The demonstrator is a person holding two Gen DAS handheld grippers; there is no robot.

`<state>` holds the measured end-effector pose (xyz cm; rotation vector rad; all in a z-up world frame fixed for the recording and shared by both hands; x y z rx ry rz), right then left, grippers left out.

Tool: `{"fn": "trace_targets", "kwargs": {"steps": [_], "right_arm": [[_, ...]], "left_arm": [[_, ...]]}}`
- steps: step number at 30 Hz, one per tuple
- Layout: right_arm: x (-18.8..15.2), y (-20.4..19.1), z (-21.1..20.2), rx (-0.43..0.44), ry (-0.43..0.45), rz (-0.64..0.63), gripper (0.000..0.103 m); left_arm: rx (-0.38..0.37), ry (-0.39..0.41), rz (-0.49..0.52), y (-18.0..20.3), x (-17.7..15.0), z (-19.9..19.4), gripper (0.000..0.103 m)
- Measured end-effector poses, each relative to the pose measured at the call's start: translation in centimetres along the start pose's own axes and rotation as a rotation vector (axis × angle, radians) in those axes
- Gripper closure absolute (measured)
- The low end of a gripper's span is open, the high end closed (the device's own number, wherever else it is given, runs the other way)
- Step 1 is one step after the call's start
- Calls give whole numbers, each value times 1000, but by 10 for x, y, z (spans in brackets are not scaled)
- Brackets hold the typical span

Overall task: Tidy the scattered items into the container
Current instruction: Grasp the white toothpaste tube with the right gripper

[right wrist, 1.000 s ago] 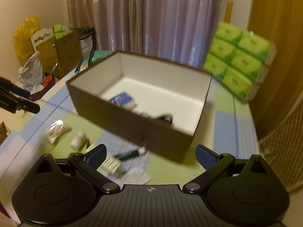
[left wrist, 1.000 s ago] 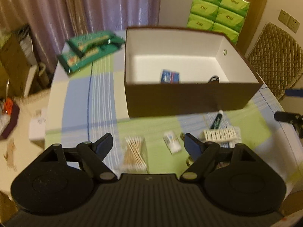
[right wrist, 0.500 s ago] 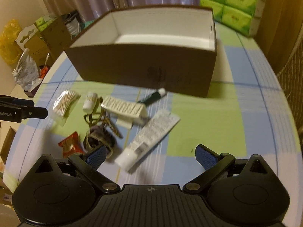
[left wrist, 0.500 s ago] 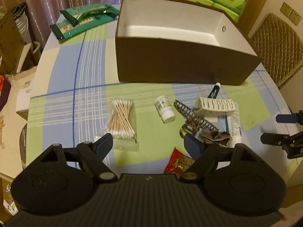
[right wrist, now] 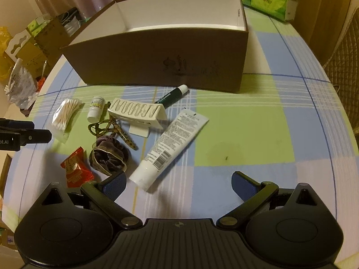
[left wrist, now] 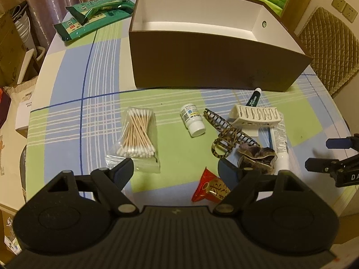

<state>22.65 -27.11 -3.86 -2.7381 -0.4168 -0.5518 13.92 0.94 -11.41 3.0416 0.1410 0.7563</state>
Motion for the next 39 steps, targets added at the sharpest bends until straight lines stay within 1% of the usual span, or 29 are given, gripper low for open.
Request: {"fn": "trace_targets", "kwargs": {"steps": [8, 9, 10, 12, 14, 16, 19, 23, 27, 29, 33, 36, 37, 39], "right_arm": [[-1, -2, 14, -32, -10, 21, 6], [0, -2, 15, -37, -9, 20, 9], [1, -3, 17, -40, -7, 19, 19], [5, -2, 20, -46, -3, 30, 29], [10, -2, 23, -47, 7, 56, 33], [13, -3, 25, -36, 10, 78, 41], [15, -8, 30, -11, 2, 99, 45], [17, -15, 38, 0, 0, 106, 51], [17, -14, 49, 6, -7, 131, 65], [17, -12, 51, 15, -12, 147, 66], [19, -6, 49, -31, -23, 126, 70], [16, 6, 49, -70, -45, 138, 75], [15, 11, 49, -82, -51, 141, 75], [13, 19, 46, -72, -50, 141, 75]], "left_arm": [[9, -12, -17, -5, -4, 5, 24], [10, -13, -20, -5, -4, 6, 24], [9, -13, -22, -5, -4, 7, 24], [8, -14, -21, -5, -4, 8, 24], [7, -17, -23, -6, -5, 9, 24], [8, -22, -26, -7, -6, 10, 24], [12, -27, -29, -9, -8, 11, 24], [17, -32, -32, -11, -9, 13, 24], [19, -34, -33, -12, -9, 14, 24], [19, -36, -34, -12, -10, 14, 24], [19, -41, -37, -11, -11, 16, 24], [19, -44, -39, -11, -12, 17, 24], [18, -43, -41, -10, -12, 17, 24], [16, -43, -42, -10, -12, 16, 24]]}}
Point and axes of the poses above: each gripper's, at about its wrist camera, not at the fingertips, and z roughly the way its jaws point, y to its right, x to its top, the point moved 8 cm from there along z, roughly the way its jaws point, and after that the axes turned 9 degrees about z, right-handed, at the moved point
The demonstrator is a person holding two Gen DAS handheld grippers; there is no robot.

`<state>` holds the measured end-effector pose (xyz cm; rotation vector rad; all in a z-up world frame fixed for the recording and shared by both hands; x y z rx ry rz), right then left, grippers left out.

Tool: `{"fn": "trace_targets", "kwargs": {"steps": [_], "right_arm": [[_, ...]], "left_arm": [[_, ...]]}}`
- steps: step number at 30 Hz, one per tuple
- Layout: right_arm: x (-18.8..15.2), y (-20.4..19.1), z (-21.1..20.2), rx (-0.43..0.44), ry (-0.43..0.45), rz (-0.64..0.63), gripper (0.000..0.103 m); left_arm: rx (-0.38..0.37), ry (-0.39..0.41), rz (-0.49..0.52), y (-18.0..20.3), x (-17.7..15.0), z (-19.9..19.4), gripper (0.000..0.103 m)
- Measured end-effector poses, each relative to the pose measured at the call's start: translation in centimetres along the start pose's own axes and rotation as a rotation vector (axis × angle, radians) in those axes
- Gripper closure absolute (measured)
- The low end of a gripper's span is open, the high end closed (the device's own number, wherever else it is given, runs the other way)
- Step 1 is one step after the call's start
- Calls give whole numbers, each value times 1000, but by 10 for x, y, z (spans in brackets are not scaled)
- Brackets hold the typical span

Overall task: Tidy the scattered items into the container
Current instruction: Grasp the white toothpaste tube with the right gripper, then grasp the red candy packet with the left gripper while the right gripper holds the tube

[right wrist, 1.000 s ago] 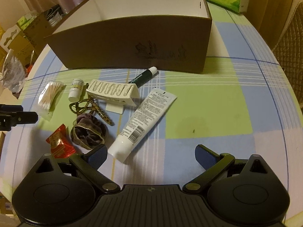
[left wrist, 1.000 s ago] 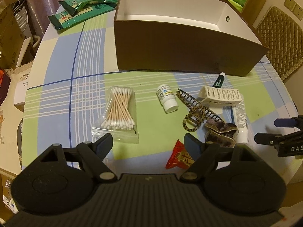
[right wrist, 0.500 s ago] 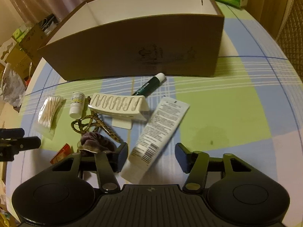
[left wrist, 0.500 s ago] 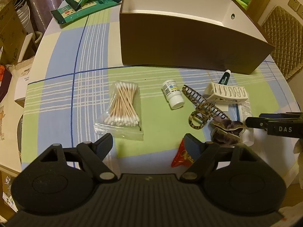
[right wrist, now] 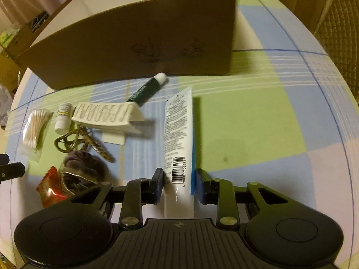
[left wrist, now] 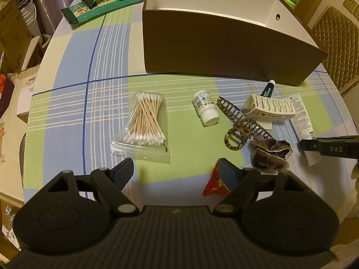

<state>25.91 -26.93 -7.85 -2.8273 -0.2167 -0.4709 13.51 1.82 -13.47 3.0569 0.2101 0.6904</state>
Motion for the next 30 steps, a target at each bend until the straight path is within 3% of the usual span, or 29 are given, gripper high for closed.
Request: {"fn": "trace_targets", "kwargs": {"steps": [5, 7, 8, 11, 13, 23, 30], "right_arm": [[3, 5, -3, 1, 41, -47, 69], [6, 4, -1, -9, 60, -65, 53], [7, 3, 1, -11, 66, -79, 51], [6, -1, 6, -42, 80, -159, 53], [3, -3, 6, -69, 96, -230, 72], [0, 37, -8, -83, 82, -199, 72], [-2, 45, -12, -71, 83, -197, 72]], "left_arm": [[1, -4, -1, 2, 0, 1, 24], [0, -5, 3, 4, 0, 1, 24], [2, -5, 6, 4, 0, 1, 24], [0, -5, 8, 7, 0, 0, 24], [1, -4, 8, 8, 0, 0, 24], [-27, -4, 9, 25, -3, 0, 24], [-28, -40, -65, 48, -6, 18, 34]]}}
Point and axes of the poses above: each gripper's, at about its wrist camera, not at the fingertips, and z roughly the way its jaws point, y to its right, x to its top, the point moved 8 cm from there along z, roughly the way its jaws point, and after that the axes turned 9 degrees about z, right-handed, at the moved point
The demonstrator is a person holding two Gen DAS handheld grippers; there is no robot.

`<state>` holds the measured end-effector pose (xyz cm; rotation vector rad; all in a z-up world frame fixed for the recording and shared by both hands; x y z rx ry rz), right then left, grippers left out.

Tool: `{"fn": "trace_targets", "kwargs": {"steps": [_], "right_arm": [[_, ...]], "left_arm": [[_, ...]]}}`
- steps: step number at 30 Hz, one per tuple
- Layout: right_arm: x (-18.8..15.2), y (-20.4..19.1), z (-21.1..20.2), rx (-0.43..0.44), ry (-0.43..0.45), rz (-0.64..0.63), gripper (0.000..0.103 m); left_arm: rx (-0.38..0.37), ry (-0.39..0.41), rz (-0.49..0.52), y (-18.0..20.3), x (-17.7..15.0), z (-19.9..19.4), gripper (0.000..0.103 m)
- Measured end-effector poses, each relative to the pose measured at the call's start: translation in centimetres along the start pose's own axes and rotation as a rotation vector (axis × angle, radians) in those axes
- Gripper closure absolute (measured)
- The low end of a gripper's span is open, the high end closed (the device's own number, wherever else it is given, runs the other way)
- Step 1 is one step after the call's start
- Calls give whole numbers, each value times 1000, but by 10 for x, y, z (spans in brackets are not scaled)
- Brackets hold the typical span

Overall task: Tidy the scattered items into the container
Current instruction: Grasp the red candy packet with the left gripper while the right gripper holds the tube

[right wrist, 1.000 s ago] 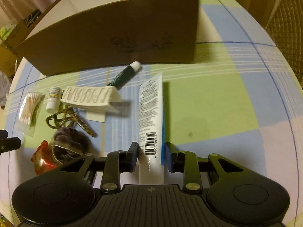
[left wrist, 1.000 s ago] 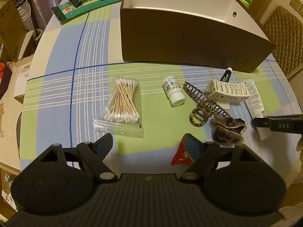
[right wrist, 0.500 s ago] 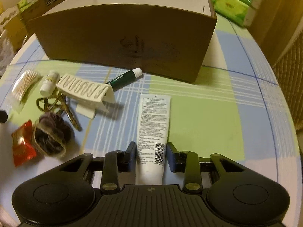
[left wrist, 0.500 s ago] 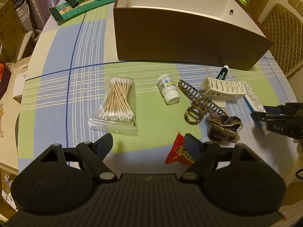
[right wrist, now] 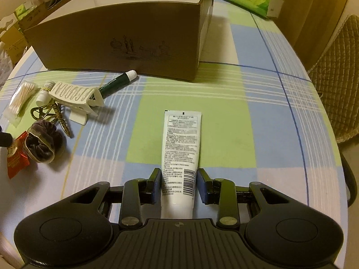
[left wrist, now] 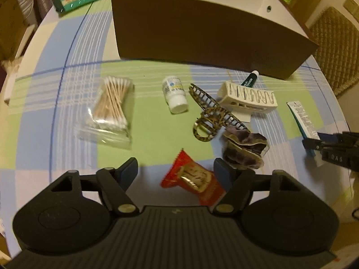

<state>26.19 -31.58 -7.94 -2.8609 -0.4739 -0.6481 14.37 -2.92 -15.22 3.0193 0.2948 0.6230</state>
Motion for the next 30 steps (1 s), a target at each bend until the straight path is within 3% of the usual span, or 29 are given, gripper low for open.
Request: {"fn": "trace_targets", "kwargs": {"steps": [5, 7, 9, 23, 28, 30], "right_arm": [[-1, 3, -1, 21, 3, -13, 72], [-1, 3, -1, 31, 5, -20, 72], [-1, 3, -1, 37, 5, -30, 72], [0, 3, 0, 47, 6, -43, 71], [1, -2, 2, 54, 15, -32, 55], [1, -5, 3, 39, 20, -43, 54]], "left_arm": [[28, -27, -16, 9, -4, 11, 36], [28, -29, -7, 12, -6, 12, 42], [19, -26, 1, 14, -9, 12, 55], [31, 28, 58, -9, -18, -1, 57], [45, 8, 52, -7, -19, 5, 55], [45, 1, 56, -5, -20, 6, 55]]}}
Point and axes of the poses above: each gripper's, at about its wrist camera, not at the fingertips, and z roughly the way its jaws point, y to its right, x to its top, the point moved 8 cm from there along z, roughly the way its jaws point, and after that the axes turned 9 degrees about z, right-handed, at the moved point
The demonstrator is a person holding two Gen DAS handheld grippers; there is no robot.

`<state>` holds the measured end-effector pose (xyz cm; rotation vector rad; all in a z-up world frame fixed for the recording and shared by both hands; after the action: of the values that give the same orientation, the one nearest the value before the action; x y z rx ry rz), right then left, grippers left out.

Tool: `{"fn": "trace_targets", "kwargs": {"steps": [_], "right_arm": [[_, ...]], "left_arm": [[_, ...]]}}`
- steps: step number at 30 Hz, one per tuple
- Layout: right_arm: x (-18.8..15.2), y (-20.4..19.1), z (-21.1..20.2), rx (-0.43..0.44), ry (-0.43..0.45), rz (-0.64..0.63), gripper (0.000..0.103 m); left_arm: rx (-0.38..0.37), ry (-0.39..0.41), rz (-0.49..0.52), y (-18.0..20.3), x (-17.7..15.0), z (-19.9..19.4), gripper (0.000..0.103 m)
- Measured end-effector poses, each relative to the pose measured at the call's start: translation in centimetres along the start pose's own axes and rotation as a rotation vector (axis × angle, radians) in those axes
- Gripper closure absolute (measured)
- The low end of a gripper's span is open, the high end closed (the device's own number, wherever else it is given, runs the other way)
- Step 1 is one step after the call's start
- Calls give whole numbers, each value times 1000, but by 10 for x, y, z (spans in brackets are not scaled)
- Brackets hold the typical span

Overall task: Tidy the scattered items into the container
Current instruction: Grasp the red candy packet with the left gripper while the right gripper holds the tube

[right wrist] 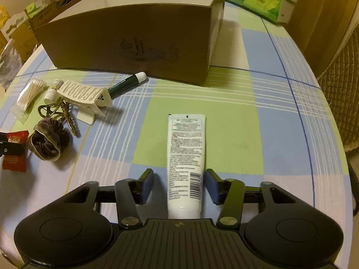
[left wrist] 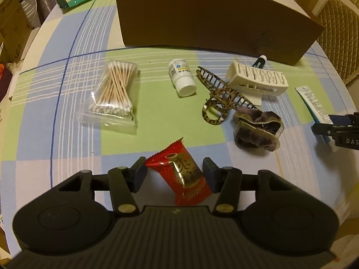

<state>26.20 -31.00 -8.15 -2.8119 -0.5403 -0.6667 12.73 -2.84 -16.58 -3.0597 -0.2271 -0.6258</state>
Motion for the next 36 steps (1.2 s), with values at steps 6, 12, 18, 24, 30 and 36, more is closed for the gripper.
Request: {"fn": "trace_targets", "kwargs": {"steps": [6, 12, 18, 24, 30, 36], "right_arm": [[0, -1, 2, -7, 6, -12, 54], [1, -1, 3, -10, 9, -7, 54], [1, -1, 3, -12, 12, -1, 53], [0, -2, 3, -15, 11, 2, 53], [1, -2, 3, -15, 9, -1, 53], [1, -3, 4, -18, 17, -2, 53]], "left_arm": [[9, 24, 76, 3, -1, -3, 59], [-41, 48, 204, -1, 4, -6, 58], [-37, 28, 125, -9, 3, -14, 45], [-42, -28, -32, -16, -8, -7, 55], [-15, -48, 69, -8, -6, 2, 72], [-8, -23, 108, -8, -5, 4, 78]]}}
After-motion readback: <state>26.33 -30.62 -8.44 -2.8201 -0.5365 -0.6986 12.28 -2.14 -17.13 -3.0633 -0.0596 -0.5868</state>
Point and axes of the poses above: each gripper's, at about its wrist camera, not at the fingertips, and z roughly the way its jaws point, y to its right, x to its top, the point moved 8 cm from there along z, roughly the way its jaws point, and after that the axes turned 9 degrees about z, right-handed, at the moved point
